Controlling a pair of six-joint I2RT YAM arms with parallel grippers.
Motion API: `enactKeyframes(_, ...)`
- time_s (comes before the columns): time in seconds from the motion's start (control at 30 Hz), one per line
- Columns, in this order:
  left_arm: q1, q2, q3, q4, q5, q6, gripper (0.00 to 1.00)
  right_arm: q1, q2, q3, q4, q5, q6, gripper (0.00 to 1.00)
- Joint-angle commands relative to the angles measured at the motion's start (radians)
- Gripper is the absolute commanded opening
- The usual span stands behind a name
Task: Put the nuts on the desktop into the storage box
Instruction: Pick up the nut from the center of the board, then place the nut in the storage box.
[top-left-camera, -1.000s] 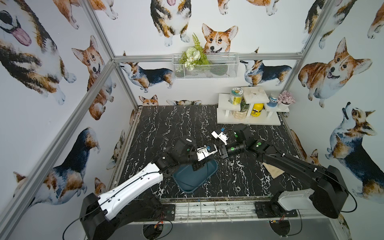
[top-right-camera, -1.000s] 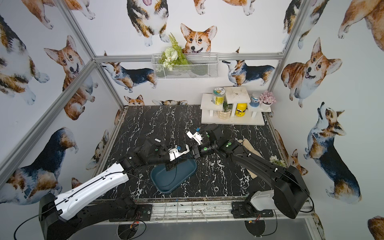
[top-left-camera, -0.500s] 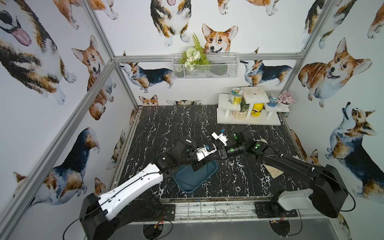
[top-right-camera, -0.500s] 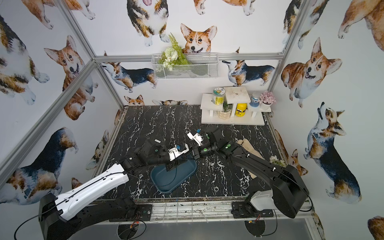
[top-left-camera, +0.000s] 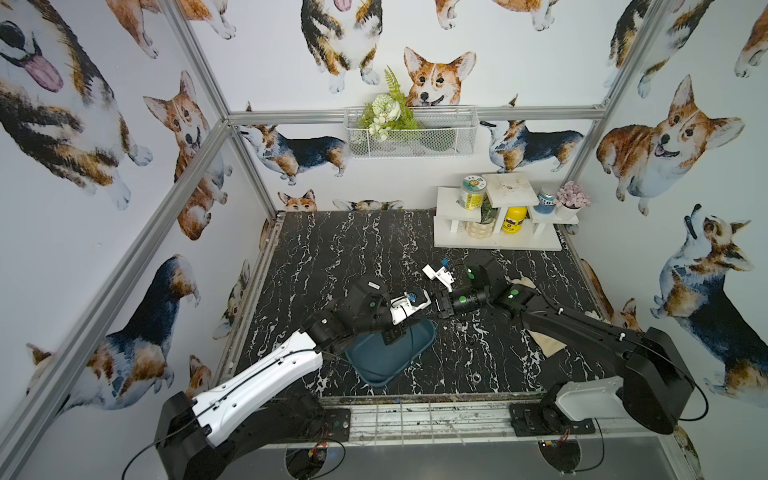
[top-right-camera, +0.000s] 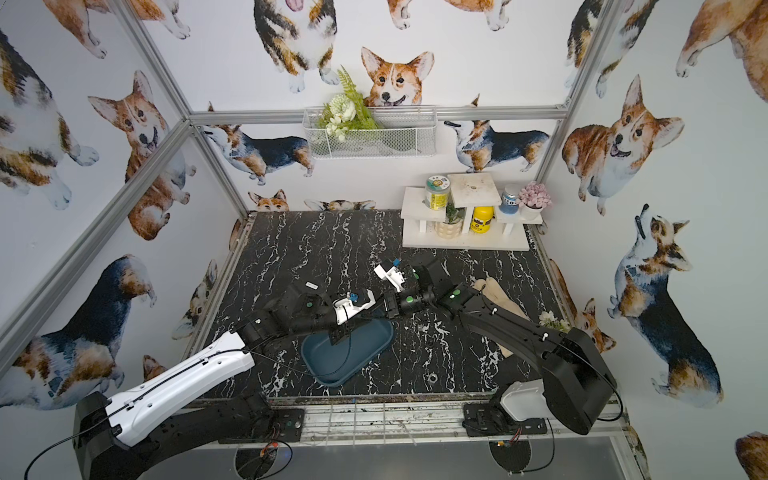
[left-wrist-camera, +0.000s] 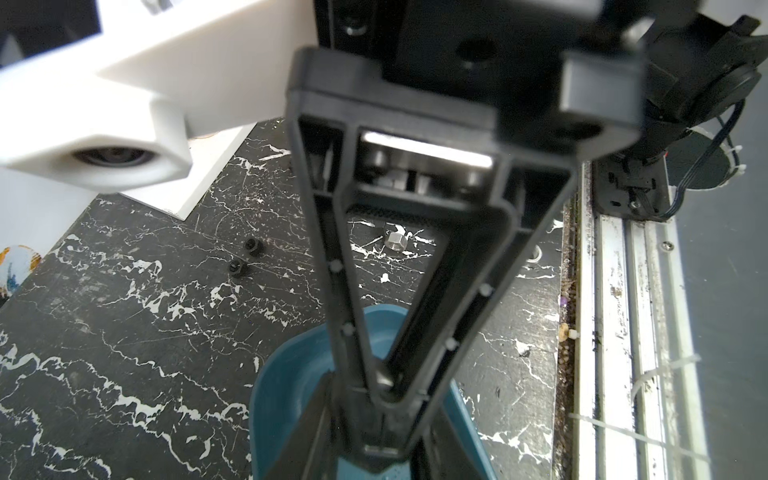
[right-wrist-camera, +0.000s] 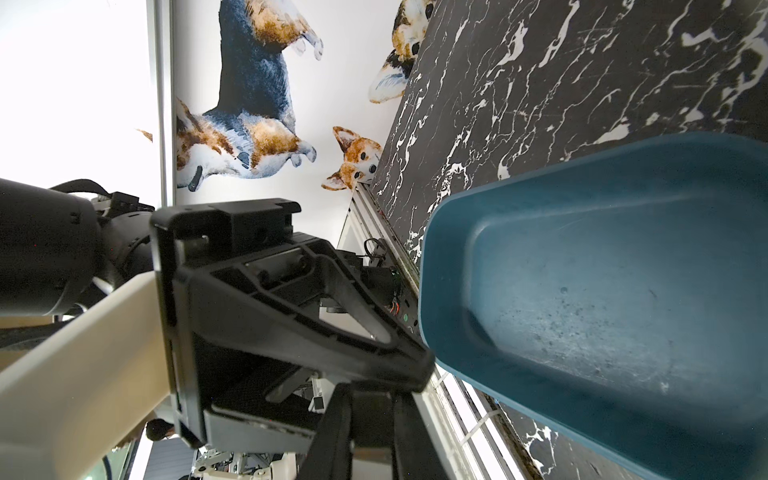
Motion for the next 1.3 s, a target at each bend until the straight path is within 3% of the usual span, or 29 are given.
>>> enactKeyframes(0.0,0.001,-0.012,0.002,0.09,0.017,-0.024,0.17,0.002,0.008,-0.002,0.04,-0.005,-0.001,0.2)
enactKeyframes(0.17,0.001,-0.034,-0.036,0.083,-0.026,-0.079,0.17,0.002,0.011,-0.008,0.057,0.004,0.005,0.33)
enactKeyframes(0.33,0.001,-0.079,-0.099,0.073,-0.049,-0.117,0.17,-0.003,0.007,-0.026,0.071,0.021,-0.003,0.57)
enactKeyframes(0.47,0.001,-0.085,-0.14,0.076,-0.152,-0.208,0.17,-0.035,-0.013,-0.039,0.055,0.056,-0.01,0.62)
enactKeyframes(0.5,0.001,-0.078,-0.148,0.084,-0.177,-0.236,0.18,-0.042,-0.023,-0.039,0.041,0.085,-0.023,0.68)
enactKeyframes(0.67,0.001,0.011,-0.134,0.081,-0.253,-0.388,0.19,-0.056,-0.06,-0.002,-0.141,0.326,-0.127,0.71)
enactKeyframes(0.8,0.004,0.116,-0.101,0.074,-0.326,-0.503,0.16,-0.056,-0.087,-0.01,-0.197,0.49,-0.13,0.72)
enactKeyframes(1.0,0.014,0.292,0.008,0.04,-0.32,-0.614,0.14,-0.054,-0.153,-0.039,-0.213,0.626,-0.12,0.72)
enactKeyframes(1.17,0.017,0.424,0.095,-0.019,-0.36,-0.686,0.08,-0.055,-0.195,-0.04,-0.239,0.676,-0.127,0.72)
enactKeyframes(1.27,0.017,0.452,0.089,-0.007,-0.366,-0.722,0.09,-0.054,-0.212,-0.038,-0.253,0.699,-0.13,0.72)
